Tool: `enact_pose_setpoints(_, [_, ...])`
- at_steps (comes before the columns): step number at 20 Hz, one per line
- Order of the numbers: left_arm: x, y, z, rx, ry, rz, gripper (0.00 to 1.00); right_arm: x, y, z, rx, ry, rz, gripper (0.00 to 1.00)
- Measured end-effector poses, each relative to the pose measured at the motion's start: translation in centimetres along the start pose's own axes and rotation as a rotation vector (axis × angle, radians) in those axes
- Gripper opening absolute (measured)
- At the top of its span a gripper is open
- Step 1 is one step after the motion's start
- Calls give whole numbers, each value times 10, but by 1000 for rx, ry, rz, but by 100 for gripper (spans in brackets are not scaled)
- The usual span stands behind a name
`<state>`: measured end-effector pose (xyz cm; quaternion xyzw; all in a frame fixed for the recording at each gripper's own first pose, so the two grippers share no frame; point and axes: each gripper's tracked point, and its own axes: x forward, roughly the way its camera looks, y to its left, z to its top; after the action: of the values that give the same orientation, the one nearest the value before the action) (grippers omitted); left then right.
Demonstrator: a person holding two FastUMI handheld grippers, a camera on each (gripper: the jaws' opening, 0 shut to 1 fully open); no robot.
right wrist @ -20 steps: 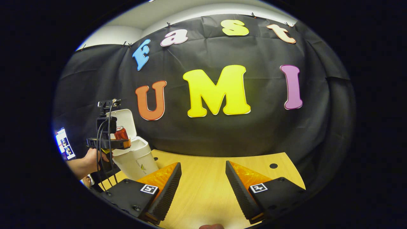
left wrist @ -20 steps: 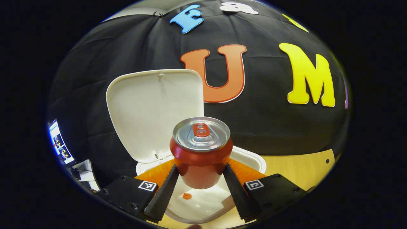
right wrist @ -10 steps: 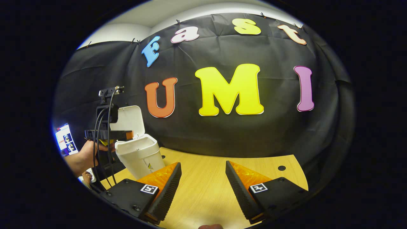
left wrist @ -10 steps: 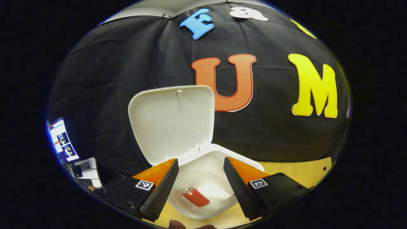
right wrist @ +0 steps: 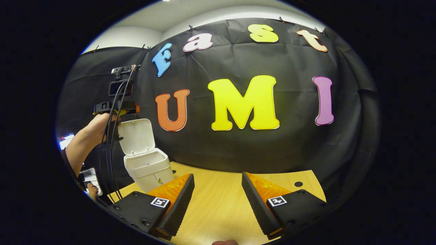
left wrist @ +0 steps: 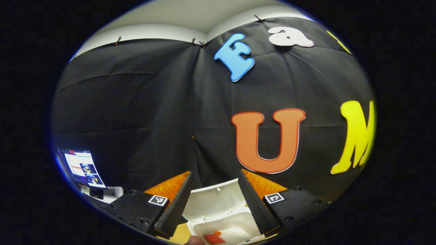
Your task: Press the lid of the desktop garbage bin to open it, pick up the crumpled paper on the desktop and throw it into the bin, then pick up the pop can on the desktop and drop it into the bin, and finally close the garbage bin lid.
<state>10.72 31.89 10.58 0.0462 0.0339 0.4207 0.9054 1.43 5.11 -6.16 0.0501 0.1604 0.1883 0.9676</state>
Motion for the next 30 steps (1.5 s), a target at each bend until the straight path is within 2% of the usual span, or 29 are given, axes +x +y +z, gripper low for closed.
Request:
enact_pose_setpoints(4, [47, 11, -32, -26, 163, 71, 87, 0, -10, 0, -1, 7, -26, 89])
enact_pose_setpoints(6, [51, 9, -53, -69, 249, 92, 87, 2, -20, -7, 7, 24, -55, 89])
enact_pose_setpoints(9, [52, 9, -52, -85, 242, 94, 84, 2, -26, -16, 30, 49, -68, 89])
enact_pose_setpoints(10, [49, 9, -53, -98, 241, 94, 90, 3, -27, -16, 31, 49, -67, 89])
enact_pose_setpoints(11, [46, 9, -56, -114, 253, 90, 85, 3, -27, -15, 30, 46, -64, 89])
enact_pose_setpoints(19, [-19, -27, -84, -150, 308, 53, 85, -12, -23, -3, -6, 3, 20, 88])
enact_pose_setpoints(23, [-51, -46, -114, -134, 349, 30, 84, -27, -39, -4, -12, -6, 18, 88])
enact_pose_setpoints(30, [-83, -60, -142, -100, 354, 17, 84, -41, -59, -13, -12, 12, 0, 89])
